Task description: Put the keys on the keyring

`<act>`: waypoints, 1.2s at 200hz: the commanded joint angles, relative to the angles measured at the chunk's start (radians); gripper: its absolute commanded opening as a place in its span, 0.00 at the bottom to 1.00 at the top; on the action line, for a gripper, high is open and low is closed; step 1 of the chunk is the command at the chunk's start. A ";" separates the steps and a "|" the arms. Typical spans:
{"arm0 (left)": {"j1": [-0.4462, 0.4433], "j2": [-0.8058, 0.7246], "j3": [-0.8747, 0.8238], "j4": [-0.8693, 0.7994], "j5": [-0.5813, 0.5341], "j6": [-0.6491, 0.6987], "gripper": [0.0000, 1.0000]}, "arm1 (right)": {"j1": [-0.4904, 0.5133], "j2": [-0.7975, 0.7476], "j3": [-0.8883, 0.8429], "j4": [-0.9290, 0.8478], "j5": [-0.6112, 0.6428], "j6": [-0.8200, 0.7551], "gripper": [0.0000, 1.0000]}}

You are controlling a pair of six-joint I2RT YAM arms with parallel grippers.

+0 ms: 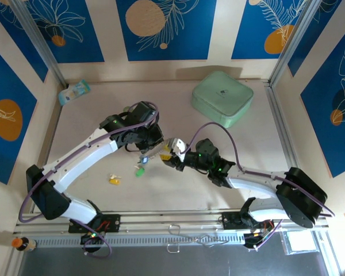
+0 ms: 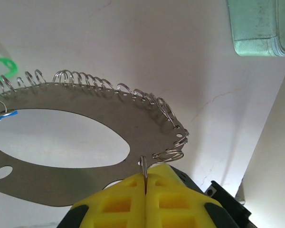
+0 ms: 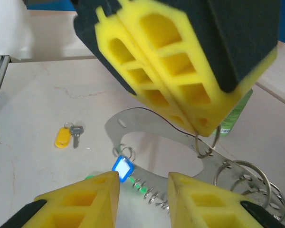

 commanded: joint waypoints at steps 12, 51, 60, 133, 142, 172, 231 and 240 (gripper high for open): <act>-0.008 0.001 0.040 -0.070 0.042 -0.137 0.00 | 0.002 0.004 -0.020 0.133 0.054 -0.032 0.34; -0.007 0.002 0.053 -0.089 0.053 -0.178 0.00 | 0.008 0.005 -0.025 0.156 0.082 -0.072 0.32; -0.007 0.002 0.056 -0.091 0.053 -0.184 0.00 | 0.012 0.007 -0.022 0.154 0.089 -0.087 0.33; -0.007 -0.004 0.042 -0.076 0.077 -0.221 0.00 | 0.039 0.042 0.016 0.157 0.097 -0.143 0.23; -0.007 -0.007 0.042 -0.078 0.074 -0.224 0.00 | 0.039 0.047 0.022 0.154 0.101 -0.145 0.19; -0.008 -0.012 0.038 -0.079 0.076 -0.222 0.00 | 0.038 0.053 0.044 0.134 0.105 -0.142 0.06; -0.004 -0.130 -0.059 0.043 -0.120 -0.132 0.60 | 0.023 0.020 0.044 0.075 0.052 -0.134 0.00; 0.001 -0.170 -0.095 0.104 -0.186 -0.084 0.75 | 0.011 0.005 0.043 0.043 0.019 -0.127 0.00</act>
